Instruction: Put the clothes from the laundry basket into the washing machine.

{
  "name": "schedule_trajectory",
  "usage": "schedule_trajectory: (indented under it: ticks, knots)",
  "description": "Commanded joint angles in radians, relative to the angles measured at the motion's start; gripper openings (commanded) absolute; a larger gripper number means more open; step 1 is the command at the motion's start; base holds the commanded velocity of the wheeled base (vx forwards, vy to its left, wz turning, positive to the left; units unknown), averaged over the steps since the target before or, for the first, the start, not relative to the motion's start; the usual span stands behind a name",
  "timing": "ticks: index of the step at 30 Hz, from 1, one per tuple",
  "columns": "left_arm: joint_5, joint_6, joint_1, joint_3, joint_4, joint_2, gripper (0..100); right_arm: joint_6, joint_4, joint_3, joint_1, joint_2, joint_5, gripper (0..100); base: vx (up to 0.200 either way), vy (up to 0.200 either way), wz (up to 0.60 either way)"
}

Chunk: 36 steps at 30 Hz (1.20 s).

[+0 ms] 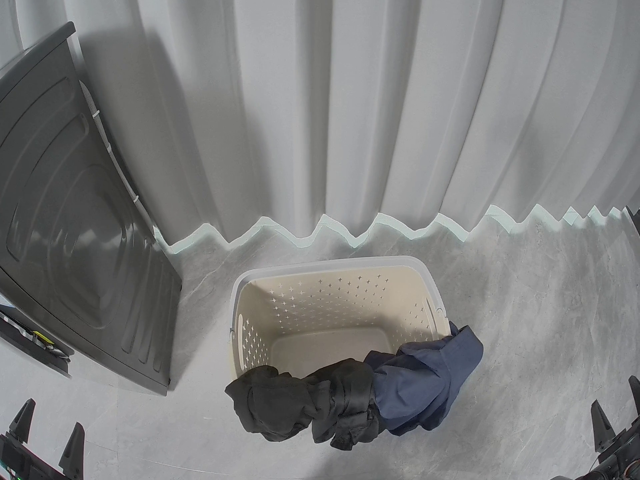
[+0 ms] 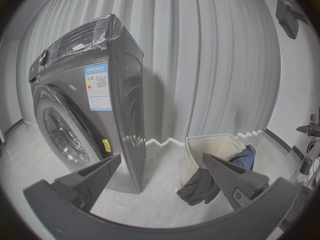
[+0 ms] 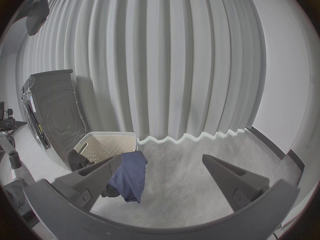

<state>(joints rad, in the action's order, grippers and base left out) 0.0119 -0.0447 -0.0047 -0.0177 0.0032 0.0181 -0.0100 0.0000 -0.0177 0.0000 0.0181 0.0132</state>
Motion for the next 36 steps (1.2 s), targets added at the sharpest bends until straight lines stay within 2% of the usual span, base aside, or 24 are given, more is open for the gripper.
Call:
schedule_trajectory:
  ticks: [1, 4, 13, 28, 36]
  knots:
    - [0.0, 0.0, 0.0, 0.015, 0.0, -0.015, 100, -0.001, 0.0, 0.018, 0.0, -0.017, 0.001, 100, 0.0, 0.0, 0.0]
    - [0.0, 0.0, 0.0, 0.015, 0.0, -0.015, 100, -0.001, 0.0, 0.018, 0.0, -0.017, 0.001, 100, 0.0, 0.0, 0.0]
    - [0.0, 0.0, 0.0, 0.015, 0.0, -0.015, 100, -0.001, 0.0, 0.018, 0.0, -0.017, 0.001, 100, 0.2, 0.2, 0.0]
    - [0.002, 0.0, 0.0, 0.015, 0.0, -0.015, 100, -0.001, 0.0, 0.018, 0.0, -0.017, 0.001, 100, 0.0, 0.0, 0.0]
    - [0.002, -0.001, 0.0, 0.015, 0.0, -0.015, 100, -0.001, 0.0, 0.018, 0.0, -0.017, 0.001, 100, 0.0, -0.2, 0.0]
